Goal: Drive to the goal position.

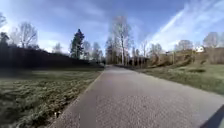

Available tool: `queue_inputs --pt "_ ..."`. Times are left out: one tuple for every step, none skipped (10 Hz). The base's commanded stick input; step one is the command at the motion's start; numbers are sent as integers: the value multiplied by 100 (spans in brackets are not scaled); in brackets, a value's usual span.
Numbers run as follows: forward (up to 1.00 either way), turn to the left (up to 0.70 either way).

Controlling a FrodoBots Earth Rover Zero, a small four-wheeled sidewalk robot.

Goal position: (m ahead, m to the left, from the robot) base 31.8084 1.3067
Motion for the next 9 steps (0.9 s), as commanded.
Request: queue_inputs --pt "100 0" --pt "100 0" --pt "100 0" --pt "100 0" --pt "100 0" --pt "100 0" --pt "100 0" --pt "100 0" --pt "100 0"
